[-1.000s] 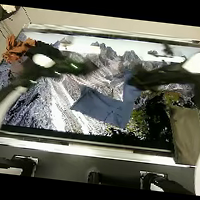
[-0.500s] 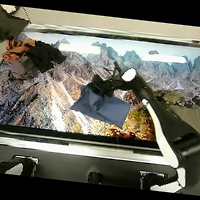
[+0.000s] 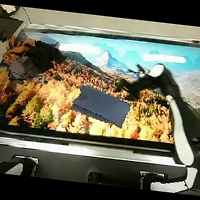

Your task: Fold the shirts.

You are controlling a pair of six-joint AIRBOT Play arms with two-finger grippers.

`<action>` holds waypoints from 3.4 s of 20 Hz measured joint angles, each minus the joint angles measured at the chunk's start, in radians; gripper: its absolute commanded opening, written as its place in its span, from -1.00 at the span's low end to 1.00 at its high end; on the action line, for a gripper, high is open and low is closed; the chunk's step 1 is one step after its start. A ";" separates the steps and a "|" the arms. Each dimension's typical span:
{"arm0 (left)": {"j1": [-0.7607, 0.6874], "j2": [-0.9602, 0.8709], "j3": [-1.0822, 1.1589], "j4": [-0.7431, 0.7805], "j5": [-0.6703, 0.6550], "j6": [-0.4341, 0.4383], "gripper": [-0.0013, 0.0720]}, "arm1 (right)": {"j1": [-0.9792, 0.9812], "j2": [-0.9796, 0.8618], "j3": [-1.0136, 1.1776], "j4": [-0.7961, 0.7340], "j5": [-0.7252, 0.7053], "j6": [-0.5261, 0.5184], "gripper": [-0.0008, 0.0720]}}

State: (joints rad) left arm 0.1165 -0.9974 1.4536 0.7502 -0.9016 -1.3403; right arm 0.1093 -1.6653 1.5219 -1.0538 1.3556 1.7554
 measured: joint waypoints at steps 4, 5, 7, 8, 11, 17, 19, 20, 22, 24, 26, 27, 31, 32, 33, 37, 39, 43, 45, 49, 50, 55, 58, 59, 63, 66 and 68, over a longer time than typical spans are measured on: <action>0.000 0.001 -0.016 0.004 -0.013 0.000 -0.89 | -0.072 0.023 -0.200 -0.013 0.008 -0.017 0.71; 0.000 0.001 -0.019 0.006 -0.019 0.000 -0.89 | -0.074 0.026 -0.249 0.023 -0.032 -0.035 0.70; 0.000 0.002 -0.022 0.006 -0.024 0.000 -0.89 | -0.069 0.020 -0.323 0.083 -0.094 -0.057 0.31; 0.000 0.002 -0.023 0.006 -0.026 0.000 -0.89 | -0.064 0.015 -0.349 0.114 -0.126 -0.068 -0.67; 0.000 0.002 -0.024 0.006 -0.031 0.000 -0.89 | -0.061 0.017 -0.378 0.178 -0.179 -0.101 -0.85; 0.000 0.002 -0.025 0.006 -0.034 0.002 -0.88 | -0.238 0.165 -0.245 0.213 -0.130 -0.142 -0.85; 0.000 0.002 -0.025 0.006 -0.034 0.003 -0.89 | -0.339 0.219 -0.191 0.162 -0.077 -0.117 -0.85; 0.000 0.002 -0.025 0.006 -0.034 0.004 -0.88 | -0.396 0.246 -0.164 0.141 -0.038 -0.107 -0.85; 0.000 0.002 -0.025 0.006 -0.034 0.005 -0.88 | -0.506 0.289 -0.122 0.100 0.020 -0.096 -0.85; 0.000 0.002 -0.025 0.006 -0.034 0.005 -0.88 | -0.614 0.324 -0.085 0.078 0.056 -0.086 -0.85; 0.000 0.002 -0.025 0.006 -0.034 0.005 -0.88 | -0.715 0.344 -0.047 0.065 0.068 -0.067 -0.85; 0.000 0.002 -0.025 0.006 -0.034 0.005 -0.88 | -0.755 0.350 -0.031 0.068 0.066 -0.053 -0.85; 0.000 0.002 -0.025 0.006 -0.034 0.006 -0.88 | -0.884 0.361 0.016 0.115 0.028 0.005 -0.85; 0.000 0.002 -0.025 0.006 -0.034 0.006 -0.88 | -0.908 0.362 0.025 0.120 0.023 0.019 -0.85; 0.000 0.002 -0.025 0.006 -0.034 0.008 -0.88 | -0.931 0.364 0.036 0.129 0.020 0.032 -0.85; 0.000 0.002 -0.025 0.006 -0.034 0.008 -0.88 | -1.011 0.366 0.075 0.142 0.012 0.058 -0.85; 0.000 0.002 -0.025 0.006 -0.033 0.008 -0.88 | -1.040 0.366 0.084 0.145 0.022 0.064 -0.85; 0.000 0.002 -0.025 0.006 -0.033 0.008 -0.88 | -1.083 0.369 0.091 0.097 0.106 0.071 -0.85; 0.000 0.002 -0.025 0.006 -0.034 0.008 -0.88 | -1.098 0.370 0.092 0.028 0.161 0.079 -0.85; 0.000 0.002 -0.025 0.004 -0.034 0.008 -0.88 | -1.110 0.372 0.040 -0.217 0.278 0.101 -0.85; 0.000 0.002 -0.025 0.003 -0.034 0.008 -0.88 | -1.111 0.377 0.005 -0.286 0.298 0.104 -0.85; 0.000 0.002 -0.025 -0.001 -0.034 0.008 -0.88 | -1.114 0.418 -0.254 -0.507 0.269 0.121 -0.85; 0.000 0.002 -0.025 -0.001 -0.034 0.008 -0.88 | -1.114 0.433 -0.402 -0.544 0.199 0.131 -0.85; 0.000 0.002 -0.025 -0.001 -0.034 0.008 -0.88 | -1.114 0.435 -0.440 -0.551 0.177 0.134 -0.82; 0.000 0.002 -0.025 -0.002 -0.034 0.008 -0.88 | -1.114 0.439 -0.534 -0.568 0.137 0.144 0.50; 0.000 0.002 -0.013 -0.001 -0.034 0.008 -0.89 | -1.114 0.441 -0.507 -0.609 0.146 0.068 0.54; -0.002 0.000 0.024 0.024 -0.034 0.008 -0.89 | -1.108 0.444 -0.413 -0.624 0.157 0.032 0.53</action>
State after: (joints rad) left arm 0.1150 -0.9977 1.4776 0.7738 -0.9356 -1.3323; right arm -0.9985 -1.2209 1.1091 -1.6779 1.5127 1.7874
